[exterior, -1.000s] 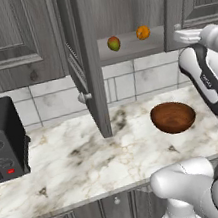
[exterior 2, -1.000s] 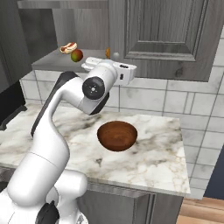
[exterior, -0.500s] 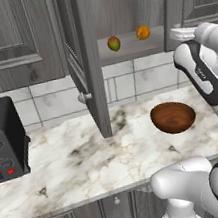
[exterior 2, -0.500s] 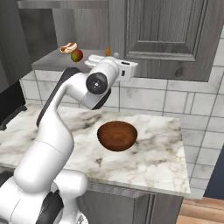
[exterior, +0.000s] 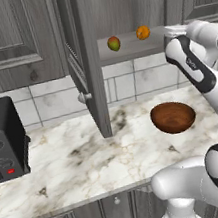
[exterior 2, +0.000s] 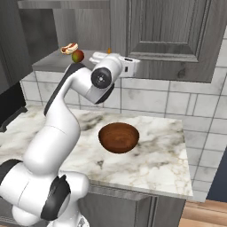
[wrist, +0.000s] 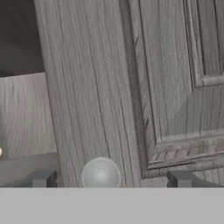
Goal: Open the cabinet. Pick the mango and orange from the cabinet and place them into the bowl. Then close the cabinet.
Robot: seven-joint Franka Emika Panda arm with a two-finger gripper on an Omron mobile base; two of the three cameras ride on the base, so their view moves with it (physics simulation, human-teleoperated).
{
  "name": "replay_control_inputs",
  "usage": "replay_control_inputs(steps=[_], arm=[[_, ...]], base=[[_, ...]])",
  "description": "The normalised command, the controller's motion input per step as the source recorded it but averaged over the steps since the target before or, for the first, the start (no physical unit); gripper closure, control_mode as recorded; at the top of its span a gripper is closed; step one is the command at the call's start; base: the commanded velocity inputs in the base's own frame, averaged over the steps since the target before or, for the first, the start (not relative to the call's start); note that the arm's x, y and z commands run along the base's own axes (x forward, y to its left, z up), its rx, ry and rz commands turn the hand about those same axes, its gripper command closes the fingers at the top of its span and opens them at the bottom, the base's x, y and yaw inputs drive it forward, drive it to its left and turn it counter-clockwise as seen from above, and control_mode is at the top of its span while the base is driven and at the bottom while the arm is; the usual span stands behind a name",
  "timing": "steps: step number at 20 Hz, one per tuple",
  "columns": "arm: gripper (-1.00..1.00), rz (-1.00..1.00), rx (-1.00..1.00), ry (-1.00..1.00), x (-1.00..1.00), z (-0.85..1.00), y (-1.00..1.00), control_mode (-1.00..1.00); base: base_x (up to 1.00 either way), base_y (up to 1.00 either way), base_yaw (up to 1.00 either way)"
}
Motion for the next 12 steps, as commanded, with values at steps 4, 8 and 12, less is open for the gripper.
replay_control_inputs(steps=[4,8,12], arm=[[-1.0,0.0,0.0,0.0,0.36,-0.01,-0.05,-1.0],[-1.0,0.0,0.02,0.0,0.21,-0.02,-0.24,-1.0],[-1.0,0.0,0.01,0.0,0.11,-0.02,-0.26,-1.0]], base=[[0.0,0.0,0.0],[0.0,0.0,0.0],[0.0,0.0,0.0]])
